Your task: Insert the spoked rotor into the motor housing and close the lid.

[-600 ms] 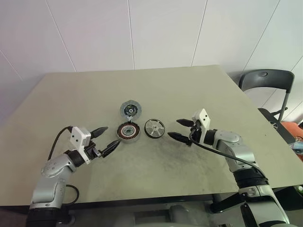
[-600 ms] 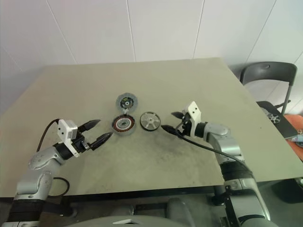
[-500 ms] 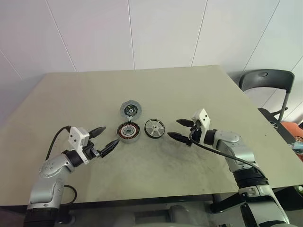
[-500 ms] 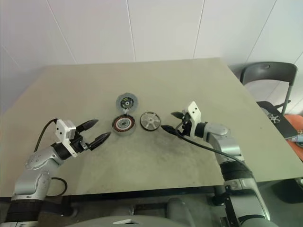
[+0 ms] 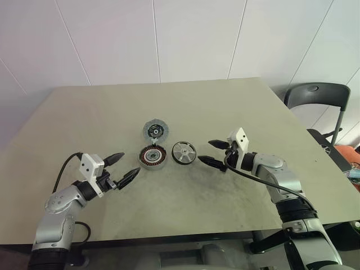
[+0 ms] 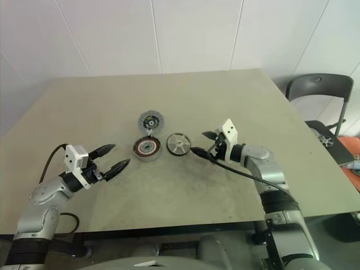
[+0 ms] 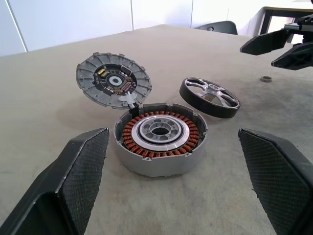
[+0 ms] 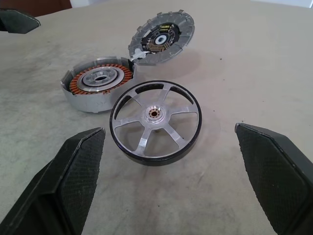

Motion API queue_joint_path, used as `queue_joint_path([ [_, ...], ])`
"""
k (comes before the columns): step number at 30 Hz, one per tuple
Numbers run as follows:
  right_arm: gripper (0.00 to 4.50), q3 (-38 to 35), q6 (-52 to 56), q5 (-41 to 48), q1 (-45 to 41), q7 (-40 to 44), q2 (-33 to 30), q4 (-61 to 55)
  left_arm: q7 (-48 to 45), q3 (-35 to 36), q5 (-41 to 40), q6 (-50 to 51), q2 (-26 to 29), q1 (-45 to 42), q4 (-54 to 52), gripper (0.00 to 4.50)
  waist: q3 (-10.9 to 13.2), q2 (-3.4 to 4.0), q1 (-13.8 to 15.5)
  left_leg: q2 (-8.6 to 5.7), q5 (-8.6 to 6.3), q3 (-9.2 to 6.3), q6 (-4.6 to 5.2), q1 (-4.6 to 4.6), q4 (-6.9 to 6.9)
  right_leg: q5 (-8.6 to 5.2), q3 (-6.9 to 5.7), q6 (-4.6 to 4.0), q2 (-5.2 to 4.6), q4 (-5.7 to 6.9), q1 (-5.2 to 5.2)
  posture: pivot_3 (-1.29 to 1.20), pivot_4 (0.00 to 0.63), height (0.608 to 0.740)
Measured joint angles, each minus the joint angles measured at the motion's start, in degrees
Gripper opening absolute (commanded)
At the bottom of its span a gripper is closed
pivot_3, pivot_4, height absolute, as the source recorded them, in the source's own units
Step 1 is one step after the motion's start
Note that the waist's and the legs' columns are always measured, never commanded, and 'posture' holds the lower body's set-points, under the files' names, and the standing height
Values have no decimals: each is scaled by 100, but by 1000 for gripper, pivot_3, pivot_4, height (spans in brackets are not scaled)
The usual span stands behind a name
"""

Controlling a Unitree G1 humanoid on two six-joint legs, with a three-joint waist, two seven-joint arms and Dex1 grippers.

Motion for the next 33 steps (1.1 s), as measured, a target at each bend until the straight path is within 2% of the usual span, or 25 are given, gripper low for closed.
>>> queue_joint_path([
  [22, 4473, 100, -9, -190, -20, -66, -10, -3, 164, -18, -1, 201, 0, -132, -93, 4500, 0, 0, -9, 0, 0, 0, 0, 0, 0, 0, 0, 0, 0, 2, -1, 0, 0, 740],
  [26, 4473, 534, 102, -422, -458, 26, 29, -200, 324, -12, 5, 271, 3, -134, -256, 4500, 4, 7, -55, 4, 0, 3, 0, 4, 0, 0, 4, 0, -1, 13, -10, 0, 0, 740],
  [29, 4473, 1130, 5, -843, -1105, 192, 175, -361, 496, 41, 25, 321, 4, -26, -436, 4500, 0, 0, -13, 6, 0, -3, -1, 6, 0, 0, -14, 0, -3, 23, -12, 0, 0, 740],
  [31, 4473, 2062, -215, -1505, -1822, 418, 531, -32, 723, 32, 92, 405, -70, 203, -626, 4500, 5, 8, -46, 6, 1, -1, -2, 4, 0, 1, -9, -1, -5, 30, -19, 0, 0, 740],
  [33, 4473, 2468, -484, -1812, -2071, 581, 655, 130, 779, 36, 99, 418, -72, 261, -761, 4500, 5, 7, -22, 5, 1, -5, -2, 3, 0, 1, -15, -1, -7, 30, -18, 0, 0, 740],
])
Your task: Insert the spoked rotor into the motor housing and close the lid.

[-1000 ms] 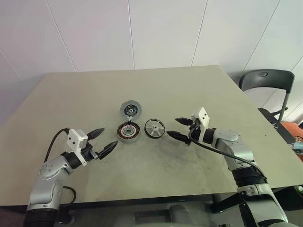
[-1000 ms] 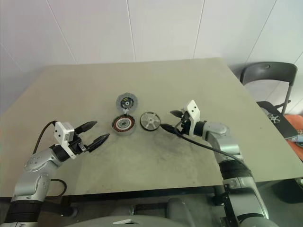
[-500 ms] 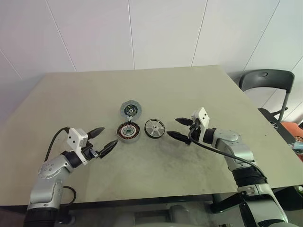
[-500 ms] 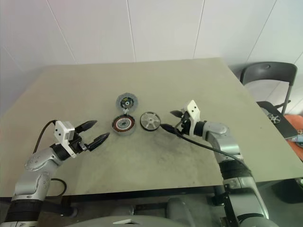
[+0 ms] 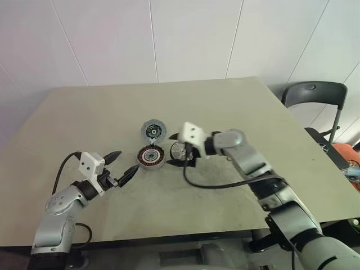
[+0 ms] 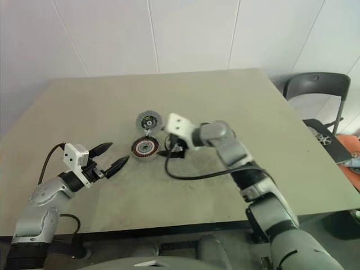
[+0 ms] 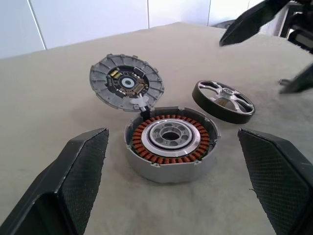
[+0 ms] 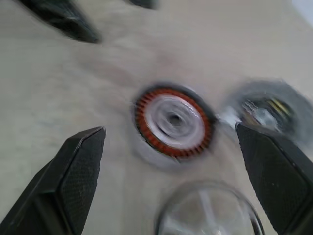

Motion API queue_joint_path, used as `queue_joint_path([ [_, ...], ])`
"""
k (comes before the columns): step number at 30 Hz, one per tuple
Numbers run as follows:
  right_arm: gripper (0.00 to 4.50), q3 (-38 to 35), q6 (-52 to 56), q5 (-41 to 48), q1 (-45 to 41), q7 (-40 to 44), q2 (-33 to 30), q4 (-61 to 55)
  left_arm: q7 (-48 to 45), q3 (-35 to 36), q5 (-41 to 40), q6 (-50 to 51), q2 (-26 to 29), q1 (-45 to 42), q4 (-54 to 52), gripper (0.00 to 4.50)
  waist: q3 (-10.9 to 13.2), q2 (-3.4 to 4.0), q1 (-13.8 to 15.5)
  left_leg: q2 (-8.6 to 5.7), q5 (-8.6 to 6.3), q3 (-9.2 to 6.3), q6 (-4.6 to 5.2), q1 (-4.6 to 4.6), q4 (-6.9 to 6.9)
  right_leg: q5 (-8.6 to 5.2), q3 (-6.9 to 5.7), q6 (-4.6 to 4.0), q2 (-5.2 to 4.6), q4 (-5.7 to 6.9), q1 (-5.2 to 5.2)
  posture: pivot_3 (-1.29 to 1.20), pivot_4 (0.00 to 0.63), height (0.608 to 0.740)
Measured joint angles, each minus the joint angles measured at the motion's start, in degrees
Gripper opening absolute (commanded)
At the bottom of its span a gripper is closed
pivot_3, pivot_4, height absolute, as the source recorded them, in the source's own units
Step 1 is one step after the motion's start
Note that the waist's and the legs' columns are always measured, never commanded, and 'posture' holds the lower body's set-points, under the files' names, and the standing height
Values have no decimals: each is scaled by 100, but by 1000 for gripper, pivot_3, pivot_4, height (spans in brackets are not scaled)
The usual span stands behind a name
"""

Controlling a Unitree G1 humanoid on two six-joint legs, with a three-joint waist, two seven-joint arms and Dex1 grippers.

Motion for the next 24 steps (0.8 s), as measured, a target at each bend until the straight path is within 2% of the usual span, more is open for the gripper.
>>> queue_joint_path([
  [5, 4473, 674, -617, -599, -472, 358, 216, 755, 118, 155, 1, 64, 38, 229, -110, 4500, 1, 2, 1, -3, 0, 2, -1, 0, 1, 0, 3, -1, -2, 1, -2, 0, 0, 740],
  [10, 4473, 1031, -1361, -1259, -1172, 311, 542, 1690, 210, 187, 1, 62, 38, 232, -137, 4500, 1, 2, -25, -2, 1, 0, -2, 4, 0, 0, -1, -1, 1, 9, -4, 0, 0, 740],
  [16, 4473, 1361, -2163, -2021, -1835, 121, 873, 2973, 256, 187, 1, 49, -18, 247, -154, 4500, 1, 2, -21, -4, 1, -1, -3, 0, -4, 1, 0, -2, -2, 8, -10, 0, 0, 740],
  [22, 4473, 1429, -2691, -2466, -2046, 41, 1041, 3821, 280, 190, 1, 29, -54, 277, -154, 4500, 2, 3, -33, -3, 1, -4, -3, 1, -10, 1, 2, -2, 0, 10, -14, 0, 0, 740],
  [24, 4083, 1422, -2799, -2503, -2074, 45, 1068, 3919, 290, 190, 1, 21, -64, 278, -154, 4500, 2, 4, -35, -3, 1, -6, -3, 2, -12, 1, 3, -2, 0, 10, -14, 0, 0, 740],
])
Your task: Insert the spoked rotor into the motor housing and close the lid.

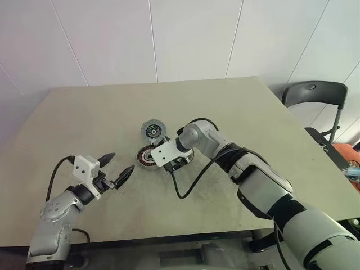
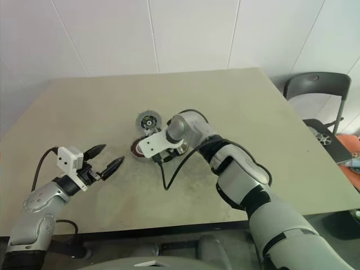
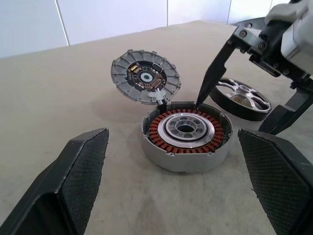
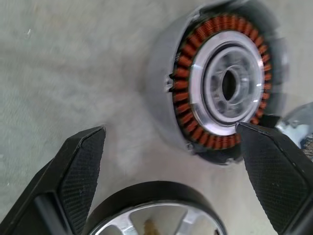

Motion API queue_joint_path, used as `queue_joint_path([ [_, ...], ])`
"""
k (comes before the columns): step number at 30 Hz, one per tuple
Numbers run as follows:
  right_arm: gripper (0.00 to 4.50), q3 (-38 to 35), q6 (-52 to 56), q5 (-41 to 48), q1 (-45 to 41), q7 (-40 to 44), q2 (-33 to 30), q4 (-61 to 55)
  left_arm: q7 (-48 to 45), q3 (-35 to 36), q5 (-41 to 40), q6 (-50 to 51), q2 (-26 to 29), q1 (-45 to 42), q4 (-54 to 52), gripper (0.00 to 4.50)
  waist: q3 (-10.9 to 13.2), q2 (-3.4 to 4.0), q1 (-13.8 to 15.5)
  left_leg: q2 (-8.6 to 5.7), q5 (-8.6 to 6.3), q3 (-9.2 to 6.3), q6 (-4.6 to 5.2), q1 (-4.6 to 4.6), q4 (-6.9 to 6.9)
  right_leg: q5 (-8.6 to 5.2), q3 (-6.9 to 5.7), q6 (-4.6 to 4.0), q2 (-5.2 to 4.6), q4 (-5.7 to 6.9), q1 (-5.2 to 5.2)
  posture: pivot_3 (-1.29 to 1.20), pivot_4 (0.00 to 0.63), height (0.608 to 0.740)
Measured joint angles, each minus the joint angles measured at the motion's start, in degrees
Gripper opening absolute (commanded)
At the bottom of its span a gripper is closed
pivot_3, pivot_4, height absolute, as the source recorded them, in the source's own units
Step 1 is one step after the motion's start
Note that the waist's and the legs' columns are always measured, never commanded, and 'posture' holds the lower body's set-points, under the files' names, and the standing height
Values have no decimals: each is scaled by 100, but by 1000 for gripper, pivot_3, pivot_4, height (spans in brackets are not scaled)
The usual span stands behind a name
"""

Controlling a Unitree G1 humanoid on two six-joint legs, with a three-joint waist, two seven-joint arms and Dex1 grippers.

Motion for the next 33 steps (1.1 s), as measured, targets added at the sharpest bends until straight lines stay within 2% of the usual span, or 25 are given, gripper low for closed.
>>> queue_joint_path([
  [2, 3586, 0, -58, -35, -5, 29, 41, 65, 20, 0, 0, -36, -9, 2, 0, 4500, 0, 0, 1, 0, 0, -2, 0, 0, 0, 0, 0, 0, 0, 0, 0, 0, 0, 740],
  [11, 494, -87, -366, -154, -7, -84, 130, 145, 39, 1, 0, -97, -16, 16, 5, 4500, -2, 0, -6, 0, 1, -2, -1, 9, 0, 0, 0, 0, 1, 3, 6, 0, 0, 740],
  [13, 6, -76, -380, -215, 21, -63, 128, 163, 37, 0, 0, -112, -24, 15, 7, 4500, -3, 0, -27, 2, 2, -1, -3, 14, 1, 1, 1, -3, 2, 6, 7, 0, 0, 740],
  [25, 6, -200, -388, -237, 226, 23, 73, -110, 18, 0, 0, -241, -55, 18, 97, 4500, -2, 1, -22, 2, 3, -2, -5, 11, -14, 2, 1, -4, 1, 5, -3, 0, 0, 740],
  [29, 6, -201, -366, -94, 412, 674, -120, -796, -23, -2, 2, -287, -59, 3, 182, 4500, -3, 0, -4, 2, 3, -3, -6, 8, -33, 2, 0, -4, -1, 0, -11, 0, 0, 740],
  [33, 6, -189, -117, 282, 779, 1718, -441, -1973, -49, -7, 7, -330, -84, -12, 248, 4500, -3, 0, 12, 2, 3, -3, -6, 1, -42, 2, -1, -3, -7, -7, -20, 0, 0, 740],
])
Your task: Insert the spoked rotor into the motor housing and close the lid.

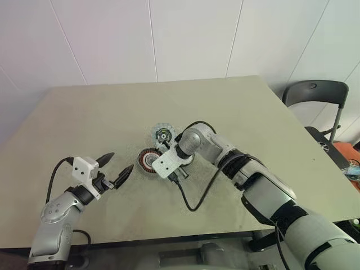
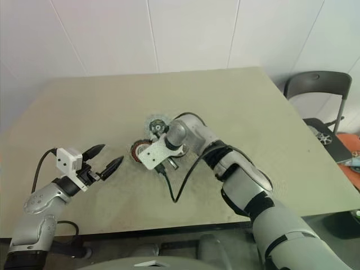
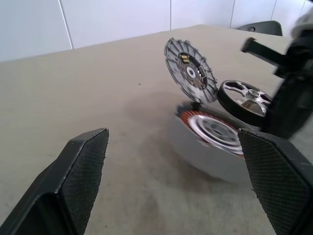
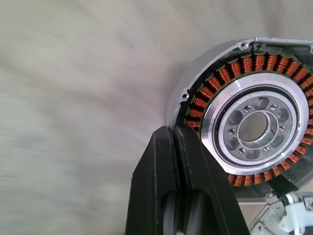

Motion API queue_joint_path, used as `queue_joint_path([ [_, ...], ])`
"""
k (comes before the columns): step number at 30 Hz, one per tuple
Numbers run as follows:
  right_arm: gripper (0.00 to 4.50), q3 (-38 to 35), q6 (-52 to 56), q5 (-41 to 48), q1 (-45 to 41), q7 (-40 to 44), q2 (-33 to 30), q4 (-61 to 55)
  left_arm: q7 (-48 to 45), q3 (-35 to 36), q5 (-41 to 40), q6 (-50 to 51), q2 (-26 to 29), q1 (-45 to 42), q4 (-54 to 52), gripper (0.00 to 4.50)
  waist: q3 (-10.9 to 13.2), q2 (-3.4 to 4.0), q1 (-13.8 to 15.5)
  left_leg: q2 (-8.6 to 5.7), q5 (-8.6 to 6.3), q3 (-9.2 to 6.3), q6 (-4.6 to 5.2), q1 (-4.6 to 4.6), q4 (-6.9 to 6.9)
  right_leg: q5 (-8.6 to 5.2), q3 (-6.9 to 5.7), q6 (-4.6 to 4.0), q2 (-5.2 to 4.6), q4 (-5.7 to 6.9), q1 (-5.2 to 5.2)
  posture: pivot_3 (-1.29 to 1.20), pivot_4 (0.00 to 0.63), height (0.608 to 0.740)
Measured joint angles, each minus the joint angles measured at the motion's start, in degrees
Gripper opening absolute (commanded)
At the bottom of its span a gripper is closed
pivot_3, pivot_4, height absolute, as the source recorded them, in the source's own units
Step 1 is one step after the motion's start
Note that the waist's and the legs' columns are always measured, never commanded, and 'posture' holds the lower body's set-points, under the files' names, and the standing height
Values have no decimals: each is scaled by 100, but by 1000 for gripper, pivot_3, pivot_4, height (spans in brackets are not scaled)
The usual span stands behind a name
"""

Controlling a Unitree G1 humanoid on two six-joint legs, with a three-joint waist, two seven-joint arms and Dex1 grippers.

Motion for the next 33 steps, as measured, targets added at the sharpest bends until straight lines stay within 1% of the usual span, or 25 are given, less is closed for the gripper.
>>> queue_joint_path([
  [3, 6, 8, 171, 100, 125, 354, -186, -553, -15, -5, 3, -12, -17, -3, 47, 4500, 0, 0, 7, 0, 0, 1, -1, 0, 2, 0, 0, 0, -1, 0, 1, 0, 0, 740],
  [9, 6, 12, 385, 31, 356, 718, -986, -1326, -29, -8, 5, -47, -37, 9, 58, 4500, -1, -2, 58, -2, 1, 6, -1, 3, 10, 0, -4, 0, 0, -1, 11, 0, 0, 740],
  [14, 6, 16, 571, 85, 575, 994, -1247, -1816, -33, -15, 6, -107, -56, 9, 69, 4500, -1, -2, 44, 0, 1, 5, -1, 3, 6, 0, -4, 0, 0, -2, 7, 0, 0, 740],
  [20, 6, 16, 875, 192, 699, 1132, -1284, -2072, -37, -18, 8, -123, -57, 10, 108, 4500, -2, -3, 52, -1, 1, 6, -1, 5, 8, 0, -4, 0, 0, -3, 12, 0, 0, 740],
  [28, 6, 19, 918, 193, 718, 1092, -1191, -2072, -34, -18, 12, -129, -57, 4, 154, 4500, -2, -4, 41, -1, 1, 6, -1, 6, 8, 0, -4, 0, 0, -3, 11, 0, 0, 740],
  [32, 952, 26, 880, 220, 722, 1049, -1137, -2068, -32, -19, 14, -130, -57, -7, 170, 4500, -2, -4, 26, 0, 1, 5, -1, 7, 8, 0, -4, 0, 0, -2, 12, 0, 0, 740],
  [33, 1293, 26, 880, 256, 735, 1054, -1123, -2051, -32, -19, 14, -132, -57, -14, 171, 4500, -3, -5, 30, 0, 1, 5, -2, 7, 8, 0, -5, 0, 1, -2, 13, 0, 0, 740],
])
